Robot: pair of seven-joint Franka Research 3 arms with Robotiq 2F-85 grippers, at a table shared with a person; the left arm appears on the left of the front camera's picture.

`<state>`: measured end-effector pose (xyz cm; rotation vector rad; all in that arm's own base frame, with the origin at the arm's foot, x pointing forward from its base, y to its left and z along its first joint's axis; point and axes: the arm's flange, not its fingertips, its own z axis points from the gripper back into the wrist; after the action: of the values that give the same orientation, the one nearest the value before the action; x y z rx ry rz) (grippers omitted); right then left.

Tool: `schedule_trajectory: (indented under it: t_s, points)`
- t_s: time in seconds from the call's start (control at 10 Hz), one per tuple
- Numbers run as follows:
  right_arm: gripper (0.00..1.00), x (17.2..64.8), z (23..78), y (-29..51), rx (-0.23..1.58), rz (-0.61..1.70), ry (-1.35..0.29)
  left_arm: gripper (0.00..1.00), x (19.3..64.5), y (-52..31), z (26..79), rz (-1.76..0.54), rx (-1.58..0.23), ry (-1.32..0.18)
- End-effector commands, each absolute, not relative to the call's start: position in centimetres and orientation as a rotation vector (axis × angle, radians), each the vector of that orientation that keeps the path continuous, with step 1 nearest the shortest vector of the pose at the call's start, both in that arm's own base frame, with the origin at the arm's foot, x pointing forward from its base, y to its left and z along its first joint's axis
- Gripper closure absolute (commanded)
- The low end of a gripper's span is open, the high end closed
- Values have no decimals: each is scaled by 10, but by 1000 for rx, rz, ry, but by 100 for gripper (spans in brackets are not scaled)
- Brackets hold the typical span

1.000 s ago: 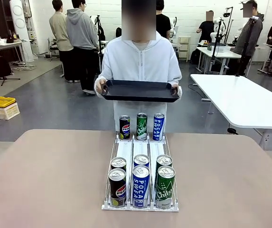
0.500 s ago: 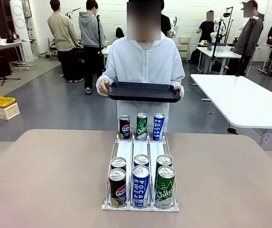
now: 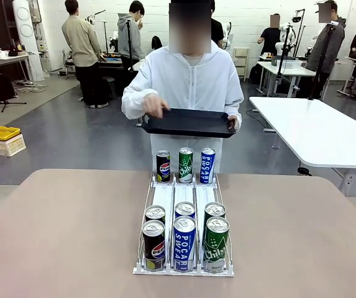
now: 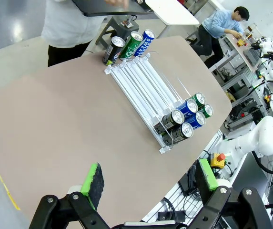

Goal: Retrieve and hand over the desired beverage to the person.
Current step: Pick up a can of the same type that the person held from the Automatic Can Dispenser.

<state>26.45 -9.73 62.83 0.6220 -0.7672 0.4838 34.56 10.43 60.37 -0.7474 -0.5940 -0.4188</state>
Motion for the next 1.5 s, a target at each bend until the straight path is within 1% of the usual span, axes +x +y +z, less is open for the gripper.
schedule_trajectory:
  t_s: [0.0, 1.4]
  points:
    - [0, 267, 630, -97, 641, 500, -774, 0, 347, 105, 603, -440, -758, -613]
    - [0, 267, 630, -97, 641, 500, -774, 0, 347, 105, 603, -440, -758, -613]
